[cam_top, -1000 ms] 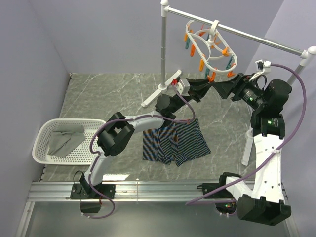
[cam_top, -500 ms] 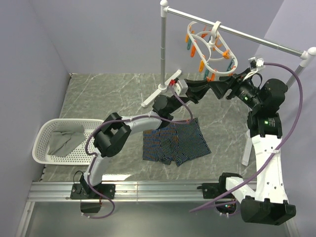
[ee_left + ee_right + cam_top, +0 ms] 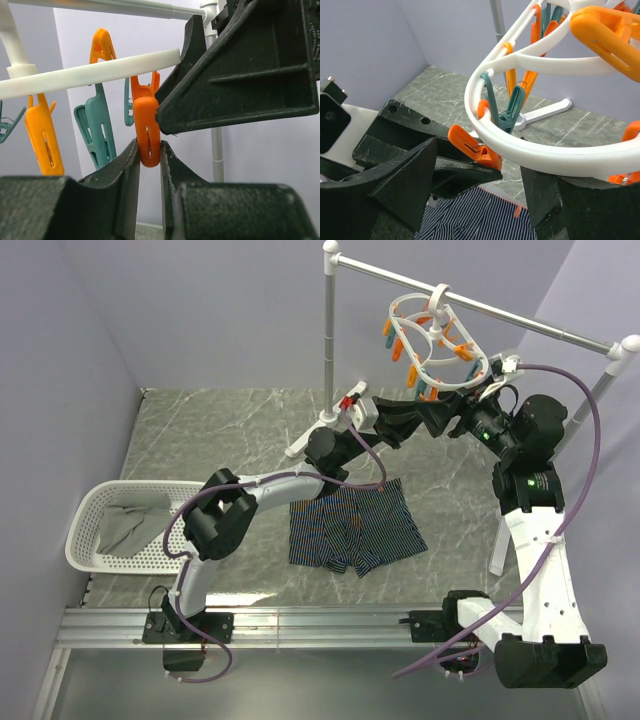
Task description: Clip the underwear to the hanger
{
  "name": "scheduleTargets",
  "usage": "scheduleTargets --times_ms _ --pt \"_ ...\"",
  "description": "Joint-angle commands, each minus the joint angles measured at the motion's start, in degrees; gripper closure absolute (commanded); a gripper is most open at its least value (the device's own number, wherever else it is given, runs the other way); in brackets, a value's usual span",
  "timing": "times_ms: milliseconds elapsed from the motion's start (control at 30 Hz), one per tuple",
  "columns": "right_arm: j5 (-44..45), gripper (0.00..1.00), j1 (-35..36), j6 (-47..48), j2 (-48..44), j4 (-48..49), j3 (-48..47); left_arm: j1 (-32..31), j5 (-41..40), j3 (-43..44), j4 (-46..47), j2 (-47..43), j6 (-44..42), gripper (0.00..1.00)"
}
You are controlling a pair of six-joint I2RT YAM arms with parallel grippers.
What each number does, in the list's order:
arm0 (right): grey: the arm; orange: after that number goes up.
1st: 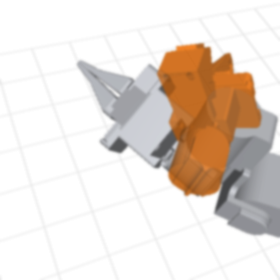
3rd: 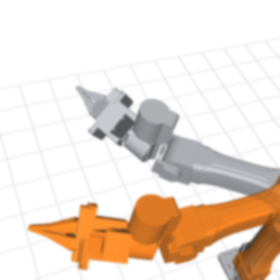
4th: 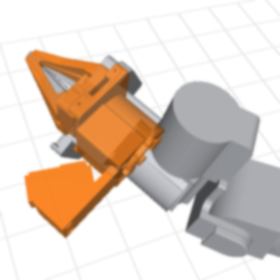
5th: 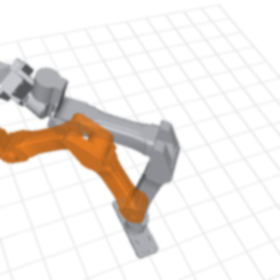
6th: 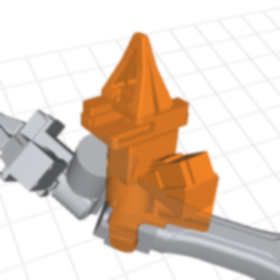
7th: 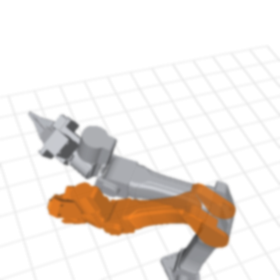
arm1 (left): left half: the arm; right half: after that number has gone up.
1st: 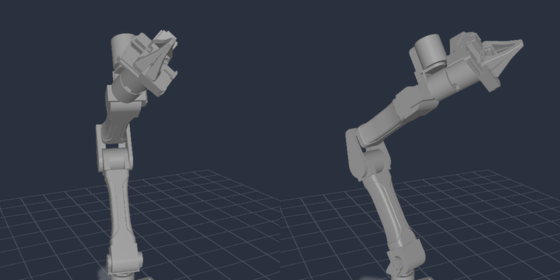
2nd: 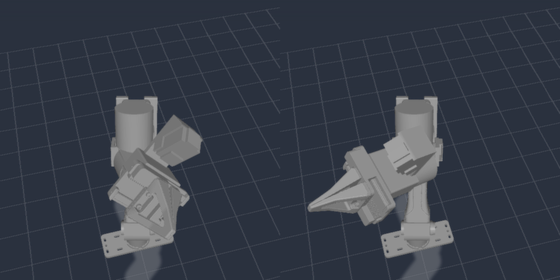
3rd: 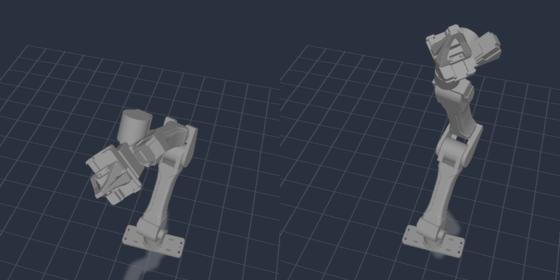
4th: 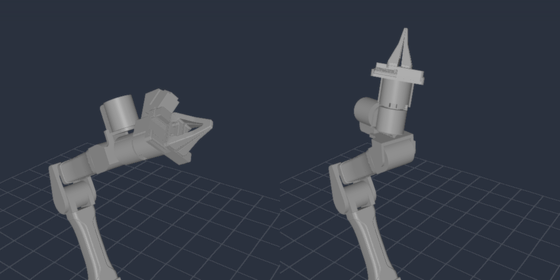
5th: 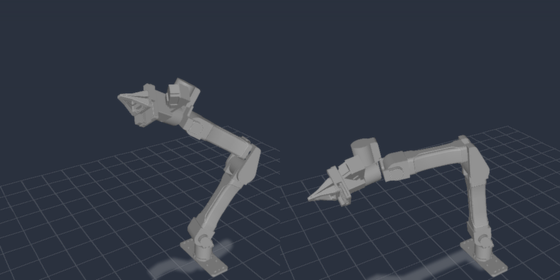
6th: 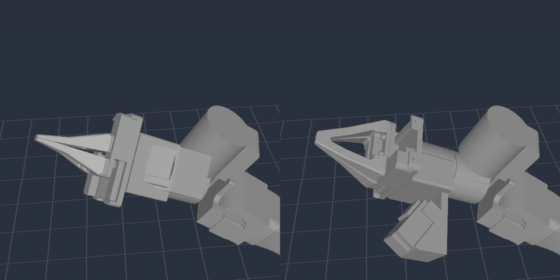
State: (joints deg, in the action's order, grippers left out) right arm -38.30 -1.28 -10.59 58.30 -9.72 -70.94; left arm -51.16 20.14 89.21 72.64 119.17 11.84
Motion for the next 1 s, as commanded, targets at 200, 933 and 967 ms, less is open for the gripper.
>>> scheduleTargets --times_ms 200,933,967 --pt "6.6 0.30 3.5 0.6 -1.5 8.3 1.1 -1.0 7.2 0.5 -2.1 -3.3 2.4 1.00" --pt "9.8 0.96 4.4 -6.4 0.0 9.6 1.1 0.0 9.2 -1.1 -6.5 -6.0 3.0 0.50" --pt "9.9 1.00 4.4 -6.4 -0.1 9.6 1.2 0.1 9.0 -1.1 -6.6 -6.0 2.9 0.50"
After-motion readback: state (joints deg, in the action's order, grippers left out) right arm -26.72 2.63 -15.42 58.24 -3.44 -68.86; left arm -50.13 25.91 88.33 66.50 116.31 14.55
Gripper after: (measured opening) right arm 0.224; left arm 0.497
